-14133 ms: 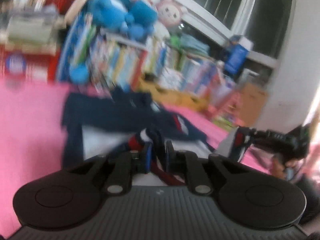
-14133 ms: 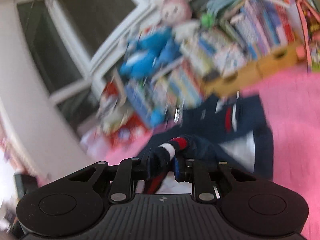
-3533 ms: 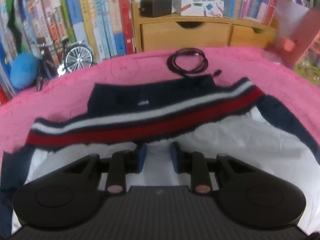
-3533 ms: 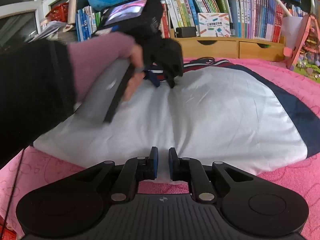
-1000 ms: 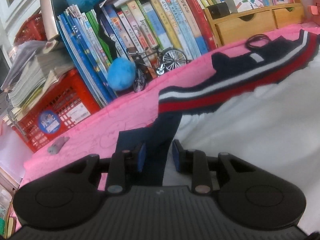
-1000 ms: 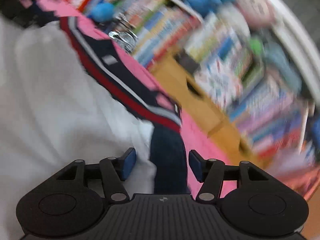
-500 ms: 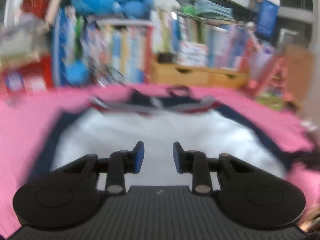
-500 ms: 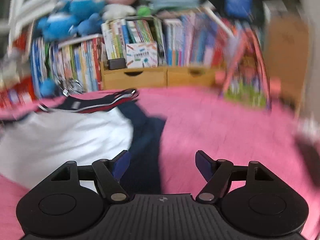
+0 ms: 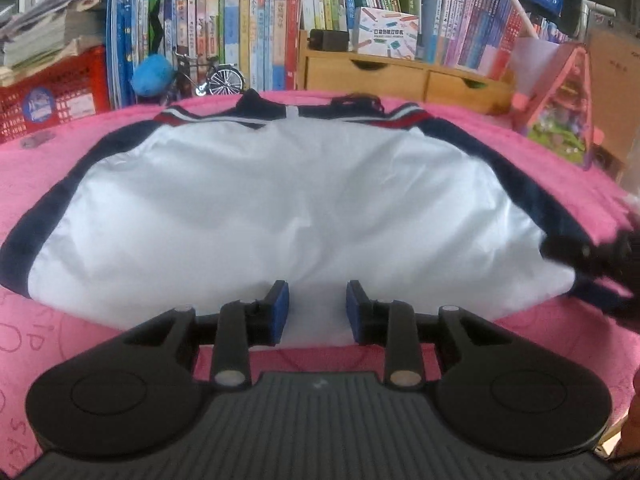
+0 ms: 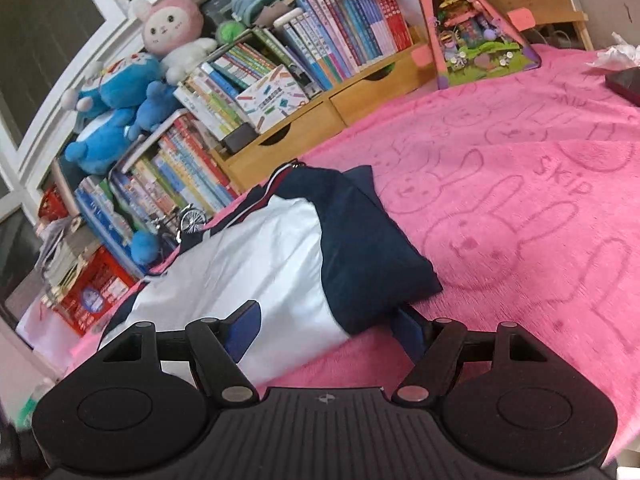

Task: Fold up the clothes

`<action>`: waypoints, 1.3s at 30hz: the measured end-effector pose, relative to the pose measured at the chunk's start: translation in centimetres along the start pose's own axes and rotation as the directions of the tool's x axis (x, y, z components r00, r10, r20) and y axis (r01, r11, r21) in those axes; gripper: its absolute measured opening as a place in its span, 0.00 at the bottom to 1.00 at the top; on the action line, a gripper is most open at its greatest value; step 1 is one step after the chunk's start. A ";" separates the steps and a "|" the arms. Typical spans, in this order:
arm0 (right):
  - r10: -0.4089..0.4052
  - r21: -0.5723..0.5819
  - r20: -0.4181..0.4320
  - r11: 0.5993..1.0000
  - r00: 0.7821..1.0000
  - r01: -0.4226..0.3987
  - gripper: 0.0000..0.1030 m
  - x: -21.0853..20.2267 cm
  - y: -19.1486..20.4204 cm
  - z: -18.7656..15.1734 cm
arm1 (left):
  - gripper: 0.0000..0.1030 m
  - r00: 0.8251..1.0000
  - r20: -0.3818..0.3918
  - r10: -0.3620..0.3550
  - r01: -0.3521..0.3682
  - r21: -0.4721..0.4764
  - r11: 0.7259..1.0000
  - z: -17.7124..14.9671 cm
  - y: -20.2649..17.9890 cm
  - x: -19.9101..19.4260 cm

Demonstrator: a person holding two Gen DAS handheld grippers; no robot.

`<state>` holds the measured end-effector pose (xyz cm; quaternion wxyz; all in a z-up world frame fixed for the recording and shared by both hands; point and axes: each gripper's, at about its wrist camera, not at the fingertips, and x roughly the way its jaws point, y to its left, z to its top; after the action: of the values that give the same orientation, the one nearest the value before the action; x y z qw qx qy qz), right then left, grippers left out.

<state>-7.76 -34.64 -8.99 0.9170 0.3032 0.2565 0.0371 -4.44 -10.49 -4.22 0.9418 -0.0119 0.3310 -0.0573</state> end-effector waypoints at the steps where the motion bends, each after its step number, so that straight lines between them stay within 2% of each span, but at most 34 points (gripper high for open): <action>1: 0.002 0.013 0.006 1.000 1.000 -0.002 0.70 0.5 -0.1 0.2 | 0.30 1.000 0.005 0.004 -0.004 0.004 1.000 -0.1 -0.1 0.0; 9: 0.004 0.057 0.012 0.998 1.000 -0.004 0.68 3.9 0.3 1.8 | 0.30 0.999 0.038 0.033 -0.035 0.047 0.998 -1.1 -0.8 -0.4; 11: -0.005 0.053 0.014 0.999 1.000 0.004 0.63 4.3 0.5 1.9 | 0.30 0.998 0.043 0.036 -0.039 0.058 0.998 -1.2 -0.9 -0.4; 13: -0.013 0.049 0.014 0.999 1.000 0.012 0.54 4.3 0.4 1.9 | 0.30 0.998 0.050 0.046 -0.050 0.077 0.996 -1.3 -1.2 -0.3; 16: -0.024 0.043 0.014 0.999 1.000 0.023 0.50 4.3 0.4 1.9 | 0.30 0.996 0.059 0.067 -0.074 0.108 0.991 -1.5 -1.9 -0.3; 19: -0.035 0.037 0.014 0.999 0.999 0.034 0.47 4.4 0.4 1.9 | 0.29 0.997 0.055 0.055 -0.061 0.095 0.994 -1.5 -1.8 -0.9; 25: -0.043 0.027 0.019 0.999 0.999 0.042 0.47 4.3 0.5 1.7 | 0.29 0.997 0.053 0.063 -0.068 0.085 0.994 -1.8 -1.8 -0.9; 30: -0.041 0.032 0.019 0.999 0.999 0.041 0.47 4.2 0.4 1.7 | 0.30 0.993 0.073 0.088 -0.096 0.123 0.988 -2.1 -2.6 -0.7; 37: -0.034 0.033 0.014 0.999 0.999 0.034 0.47 4.0 0.4 1.7 | 0.30 0.996 0.074 0.052 -0.061 0.121 0.991 -1.9 -2.1 -1.5; 39: -0.048 -0.037 -0.004 0.998 0.999 0.048 0.48 3.5 1.0 1.5 | 0.30 0.998 0.056 0.022 -0.026 0.080 0.996 -1.6 -1.3 -1.4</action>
<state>-3.92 -33.85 -8.99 0.9224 0.2801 0.2653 0.0206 -6.72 -11.60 -4.53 0.9509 0.0287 0.3024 -0.0590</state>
